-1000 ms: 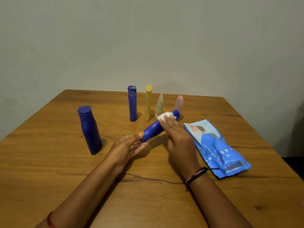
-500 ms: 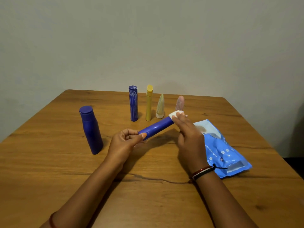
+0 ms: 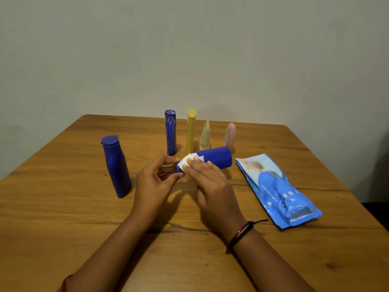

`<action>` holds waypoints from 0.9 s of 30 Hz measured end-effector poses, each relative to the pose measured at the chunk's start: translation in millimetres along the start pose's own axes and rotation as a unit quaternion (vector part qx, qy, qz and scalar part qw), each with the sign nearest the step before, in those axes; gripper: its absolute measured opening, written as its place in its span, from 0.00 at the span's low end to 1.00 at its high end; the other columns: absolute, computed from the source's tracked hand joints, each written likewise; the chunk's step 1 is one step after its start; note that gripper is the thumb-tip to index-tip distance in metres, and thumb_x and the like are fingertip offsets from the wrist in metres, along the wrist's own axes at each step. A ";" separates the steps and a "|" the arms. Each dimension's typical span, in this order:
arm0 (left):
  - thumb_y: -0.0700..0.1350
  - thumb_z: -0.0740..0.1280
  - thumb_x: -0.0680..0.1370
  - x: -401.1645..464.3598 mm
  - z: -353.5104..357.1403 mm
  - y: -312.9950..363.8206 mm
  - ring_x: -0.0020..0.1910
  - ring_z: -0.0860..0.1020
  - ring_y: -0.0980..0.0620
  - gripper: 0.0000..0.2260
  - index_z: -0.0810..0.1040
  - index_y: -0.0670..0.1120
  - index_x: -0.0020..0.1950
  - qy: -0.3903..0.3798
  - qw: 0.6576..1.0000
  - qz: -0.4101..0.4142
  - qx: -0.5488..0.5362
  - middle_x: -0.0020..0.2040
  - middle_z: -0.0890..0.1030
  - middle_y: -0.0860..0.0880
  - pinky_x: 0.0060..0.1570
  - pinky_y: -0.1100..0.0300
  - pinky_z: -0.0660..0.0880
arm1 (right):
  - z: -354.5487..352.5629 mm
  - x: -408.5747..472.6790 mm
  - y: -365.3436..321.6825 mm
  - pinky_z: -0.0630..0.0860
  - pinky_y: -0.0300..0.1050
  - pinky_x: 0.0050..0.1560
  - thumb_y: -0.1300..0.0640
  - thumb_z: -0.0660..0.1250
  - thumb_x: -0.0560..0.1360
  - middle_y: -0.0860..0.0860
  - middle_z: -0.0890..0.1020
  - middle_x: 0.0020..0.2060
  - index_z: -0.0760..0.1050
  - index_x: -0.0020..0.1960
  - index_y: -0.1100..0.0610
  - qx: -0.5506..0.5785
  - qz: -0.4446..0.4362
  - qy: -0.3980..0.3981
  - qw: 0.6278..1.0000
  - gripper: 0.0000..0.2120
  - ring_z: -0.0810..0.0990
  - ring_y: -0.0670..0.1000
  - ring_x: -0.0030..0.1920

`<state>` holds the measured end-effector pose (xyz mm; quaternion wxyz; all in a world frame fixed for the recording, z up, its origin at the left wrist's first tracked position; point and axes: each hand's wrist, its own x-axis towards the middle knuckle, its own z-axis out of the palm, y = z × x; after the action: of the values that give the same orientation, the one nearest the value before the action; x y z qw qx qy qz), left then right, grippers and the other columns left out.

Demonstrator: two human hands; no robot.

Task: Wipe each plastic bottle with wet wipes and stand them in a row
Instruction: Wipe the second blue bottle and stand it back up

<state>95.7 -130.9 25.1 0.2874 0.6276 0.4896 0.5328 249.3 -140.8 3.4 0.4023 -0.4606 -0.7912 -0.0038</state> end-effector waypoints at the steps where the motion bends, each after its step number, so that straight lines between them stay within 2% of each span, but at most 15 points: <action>1: 0.37 0.73 0.71 0.6 -0.8 0.1 0.51 0.80 0.64 0.12 0.78 0.50 0.51 -0.002 1.000 0.015 0.010 0.51 0.81 0.54 0.46 0.72 0.75 | -2.7 1.0 4.9 0.61 0.46 0.71 0.69 0.66 0.72 0.49 0.75 0.66 0.71 0.68 0.53 -0.003 0.015 0.016 1.000 0.27 0.67 0.45 0.70; 5: 0.35 0.73 0.71 0.1 -1.2 0.7 0.52 0.79 0.64 0.15 0.77 0.53 0.50 -0.015 0.997 0.060 0.035 0.50 0.80 0.55 0.48 0.73 0.74 | -10.9 2.7 24.3 0.70 0.55 0.66 0.69 0.60 0.70 0.52 0.77 0.63 0.73 0.66 0.57 0.008 0.075 0.081 0.994 0.25 0.71 0.48 0.66; 10: 0.34 0.71 0.72 -1.3 0.8 0.6 0.54 0.79 0.62 0.17 0.78 0.53 0.54 -0.022 0.998 0.066 -0.002 0.53 0.80 0.55 0.52 0.69 0.75 | -6.0 1.2 9.1 0.67 0.50 0.68 0.69 0.60 0.70 0.52 0.76 0.64 0.72 0.67 0.57 0.018 0.036 0.045 0.998 0.26 0.70 0.48 0.68; 14: 0.31 0.70 0.72 0.3 3.1 -0.3 0.55 0.80 0.61 0.21 0.77 0.52 0.58 -0.009 0.996 0.020 -0.083 0.57 0.80 0.54 0.51 0.69 0.76 | 3.5 2.9 -2.6 0.64 0.43 0.70 0.66 0.54 0.71 0.51 0.74 0.66 0.71 0.69 0.57 0.042 0.026 0.030 0.998 0.27 0.66 0.45 0.70; 17: 0.32 0.71 0.71 2.1 5.8 -1.4 0.55 0.78 0.66 0.20 0.78 0.53 0.56 0.012 0.993 -0.013 -0.115 0.61 0.74 0.57 0.47 0.72 0.75 | 4.6 2.5 -3.7 0.64 0.43 0.70 0.70 0.58 0.71 0.51 0.74 0.67 0.70 0.69 0.57 0.058 0.036 0.032 0.997 0.27 0.66 0.45 0.70; 20: 0.32 0.70 0.71 3.7 6.8 -4.4 0.52 0.78 0.70 0.17 0.79 0.48 0.56 -0.013 0.989 -0.049 -0.142 0.61 0.73 0.57 0.44 0.74 0.74 | 4.1 1.9 -3.7 0.65 0.44 0.69 0.71 0.60 0.70 0.52 0.75 0.65 0.70 0.69 0.57 0.052 0.039 0.035 0.997 0.28 0.68 0.46 0.69; 22: 0.34 0.70 0.72 5.1 6.9 -11.1 0.53 0.79 0.66 0.16 0.80 0.48 0.57 -0.046 0.980 -0.095 -0.167 0.63 0.75 0.55 0.47 0.70 0.77 | 5.0 1.3 -4.3 0.65 0.44 0.69 0.70 0.60 0.70 0.52 0.75 0.65 0.70 0.69 0.57 0.050 0.041 0.031 0.997 0.28 0.68 0.46 0.69; 25: 0.34 0.67 0.74 3.8 9.7 -15.8 0.57 0.81 0.53 0.16 0.78 0.45 0.61 -0.072 0.953 -0.157 -0.250 0.59 0.82 0.48 0.56 0.58 0.78 | 7.3 1.0 -6.3 0.63 0.44 0.70 0.69 0.59 0.70 0.52 0.75 0.66 0.69 0.69 0.57 0.039 0.037 0.020 0.998 0.28 0.67 0.46 0.69; 27: 0.33 0.66 0.75 3.3 10.6 -14.0 0.57 0.80 0.53 0.15 0.78 0.44 0.61 -0.071 0.954 -0.148 -0.251 0.56 0.83 0.50 0.55 0.60 0.78 | 6.9 1.6 -6.1 0.62 0.46 0.70 0.69 0.59 0.70 0.51 0.75 0.66 0.69 0.69 0.56 0.016 0.033 0.022 0.999 0.28 0.67 0.47 0.69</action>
<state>101.3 -121.2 11.2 0.5452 0.4920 0.4060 0.5440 240.1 -140.6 1.9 0.4268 -0.4798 -0.7665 0.0118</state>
